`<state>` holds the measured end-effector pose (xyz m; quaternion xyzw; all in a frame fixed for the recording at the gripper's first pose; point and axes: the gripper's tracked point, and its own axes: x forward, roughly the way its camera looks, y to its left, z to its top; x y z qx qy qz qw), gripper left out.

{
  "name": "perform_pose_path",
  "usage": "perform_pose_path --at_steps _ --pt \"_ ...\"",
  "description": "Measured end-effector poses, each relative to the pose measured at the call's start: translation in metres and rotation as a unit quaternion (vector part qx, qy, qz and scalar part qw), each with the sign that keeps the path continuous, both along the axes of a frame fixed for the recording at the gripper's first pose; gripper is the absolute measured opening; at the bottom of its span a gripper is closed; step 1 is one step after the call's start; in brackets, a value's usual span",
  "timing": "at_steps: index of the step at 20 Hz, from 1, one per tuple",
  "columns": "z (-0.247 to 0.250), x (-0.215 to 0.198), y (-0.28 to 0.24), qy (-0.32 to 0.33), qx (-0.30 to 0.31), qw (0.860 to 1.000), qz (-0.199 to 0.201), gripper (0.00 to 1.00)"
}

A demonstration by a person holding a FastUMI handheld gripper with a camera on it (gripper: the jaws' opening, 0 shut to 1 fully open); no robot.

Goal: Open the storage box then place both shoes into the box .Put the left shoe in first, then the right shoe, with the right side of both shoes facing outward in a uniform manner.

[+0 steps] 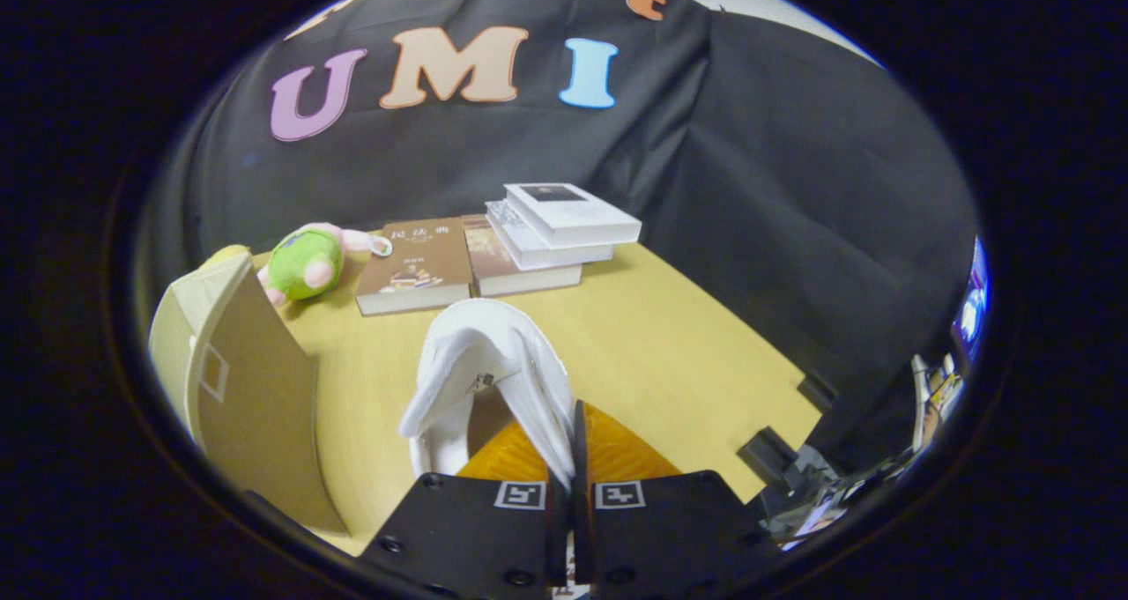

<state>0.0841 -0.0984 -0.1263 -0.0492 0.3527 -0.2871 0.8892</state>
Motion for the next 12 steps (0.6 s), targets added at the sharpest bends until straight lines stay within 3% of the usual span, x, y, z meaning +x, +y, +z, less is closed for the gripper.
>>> perform_pose_path --at_steps 8,12 --pt "0.136 0.035 0.080 -0.103 -0.061 0.989 0.086 0.06" --pt "0.179 0.052 0.145 -0.162 -0.037 0.976 0.138 0.06"
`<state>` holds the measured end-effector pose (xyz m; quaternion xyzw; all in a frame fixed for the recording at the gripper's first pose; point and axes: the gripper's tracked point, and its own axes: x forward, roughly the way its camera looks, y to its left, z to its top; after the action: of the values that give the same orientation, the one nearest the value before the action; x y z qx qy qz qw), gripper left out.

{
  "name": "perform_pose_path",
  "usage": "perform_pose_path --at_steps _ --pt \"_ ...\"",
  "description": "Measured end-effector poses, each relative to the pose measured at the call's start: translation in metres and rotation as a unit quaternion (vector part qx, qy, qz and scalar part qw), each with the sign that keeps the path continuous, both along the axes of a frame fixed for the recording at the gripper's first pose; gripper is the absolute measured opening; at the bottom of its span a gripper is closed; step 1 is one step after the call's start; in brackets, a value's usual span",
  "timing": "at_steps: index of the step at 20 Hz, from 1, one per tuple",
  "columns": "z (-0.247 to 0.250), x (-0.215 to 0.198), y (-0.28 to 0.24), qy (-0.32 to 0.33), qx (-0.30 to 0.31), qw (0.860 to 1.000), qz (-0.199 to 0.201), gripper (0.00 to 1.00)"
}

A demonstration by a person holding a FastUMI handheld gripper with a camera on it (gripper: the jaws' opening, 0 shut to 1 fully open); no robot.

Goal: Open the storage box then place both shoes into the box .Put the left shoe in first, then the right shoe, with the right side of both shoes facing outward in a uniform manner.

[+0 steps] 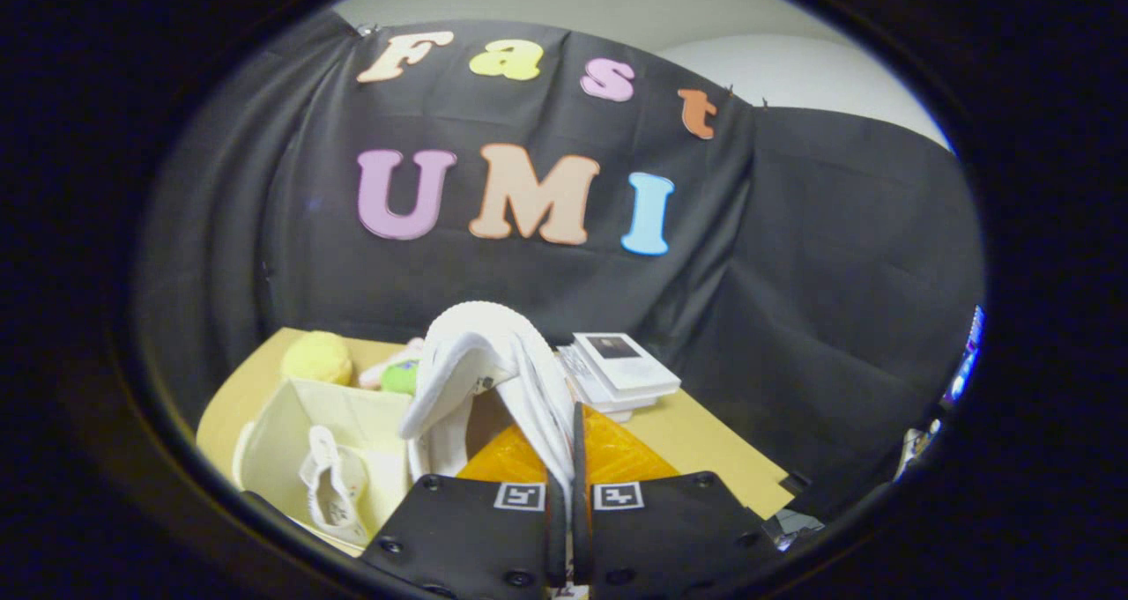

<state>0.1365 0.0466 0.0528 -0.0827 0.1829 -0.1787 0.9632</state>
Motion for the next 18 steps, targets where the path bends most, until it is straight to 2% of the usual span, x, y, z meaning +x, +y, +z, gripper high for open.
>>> perform_pose_path --at_steps 5,9,15,18 --pt "0.022 0.003 0.091 -0.034 0.071 0.993 0.086 0.06" --pt "0.008 0.011 0.141 -0.039 0.139 0.982 0.121 0.06" --pt "-0.067 0.020 0.153 0.026 0.215 0.972 0.086 0.06" --pt "-0.105 0.020 0.138 0.072 0.214 0.972 0.066 0.06"
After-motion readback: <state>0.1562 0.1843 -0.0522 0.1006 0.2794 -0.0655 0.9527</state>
